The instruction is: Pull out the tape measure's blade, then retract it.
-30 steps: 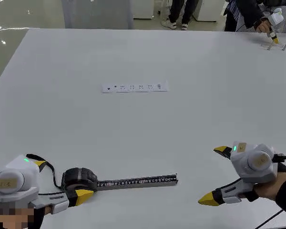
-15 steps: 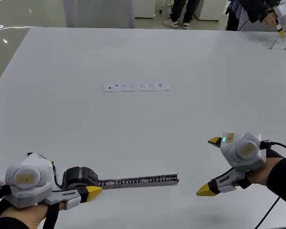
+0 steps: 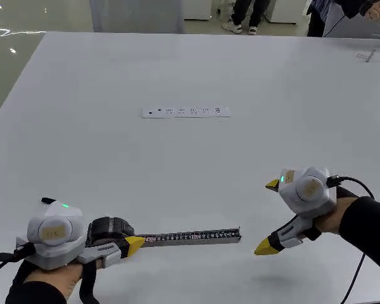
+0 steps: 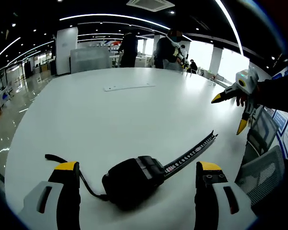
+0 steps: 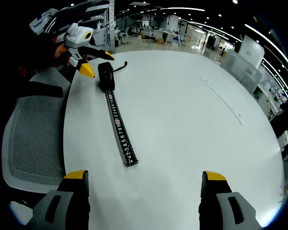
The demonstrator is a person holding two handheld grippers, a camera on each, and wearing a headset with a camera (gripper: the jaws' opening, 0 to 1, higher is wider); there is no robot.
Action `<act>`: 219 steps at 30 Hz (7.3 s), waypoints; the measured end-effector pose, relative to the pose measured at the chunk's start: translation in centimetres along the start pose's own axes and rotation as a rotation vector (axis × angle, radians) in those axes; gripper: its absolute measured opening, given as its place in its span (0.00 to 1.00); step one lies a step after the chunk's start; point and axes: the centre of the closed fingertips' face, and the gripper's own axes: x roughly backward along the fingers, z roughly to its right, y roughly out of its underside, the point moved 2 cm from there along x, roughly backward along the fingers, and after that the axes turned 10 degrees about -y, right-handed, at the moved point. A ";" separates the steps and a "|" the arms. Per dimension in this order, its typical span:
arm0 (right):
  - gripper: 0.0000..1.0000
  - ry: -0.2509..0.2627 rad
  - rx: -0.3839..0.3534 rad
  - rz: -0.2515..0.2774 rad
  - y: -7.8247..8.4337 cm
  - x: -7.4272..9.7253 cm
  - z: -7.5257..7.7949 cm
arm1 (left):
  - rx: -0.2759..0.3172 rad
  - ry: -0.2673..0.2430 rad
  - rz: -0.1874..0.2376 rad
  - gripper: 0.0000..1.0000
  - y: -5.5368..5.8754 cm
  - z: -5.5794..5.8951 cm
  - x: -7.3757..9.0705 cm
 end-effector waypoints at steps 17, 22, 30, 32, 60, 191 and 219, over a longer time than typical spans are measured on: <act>0.83 -0.116 0.082 -0.085 -0.2 -2.9 -0.5 | 0.089 -0.135 0.083 0.99 0.9 -0.5 0.0; 0.69 -0.138 0.134 -0.105 -0.5 -3.8 -0.7 | 0.081 -0.144 0.086 0.99 0.9 -0.5 -0.2; 0.53 -0.160 0.180 -0.136 -0.4 -4.7 -0.7 | 0.077 -0.139 0.105 0.99 0.3 0.1 -0.4; 0.49 -0.166 0.190 -0.145 -0.3 -4.9 -0.7 | 0.078 -0.138 0.106 0.99 0.3 0.1 -0.4; 0.13 -0.208 0.244 -0.196 0.5 -6.5 -1.3 | 0.105 -0.175 0.104 0.99 0.7 -0.4 -0.7; 0.10 -0.159 0.114 -0.253 -1.5 -8.2 -1.4 | 0.211 -0.207 -0.035 0.64 3.3 -0.5 -2.7; 0.10 -0.159 0.113 -0.232 -2.3 -8.6 -1.7 | 0.217 -0.205 -0.042 0.64 3.3 -0.6 -2.7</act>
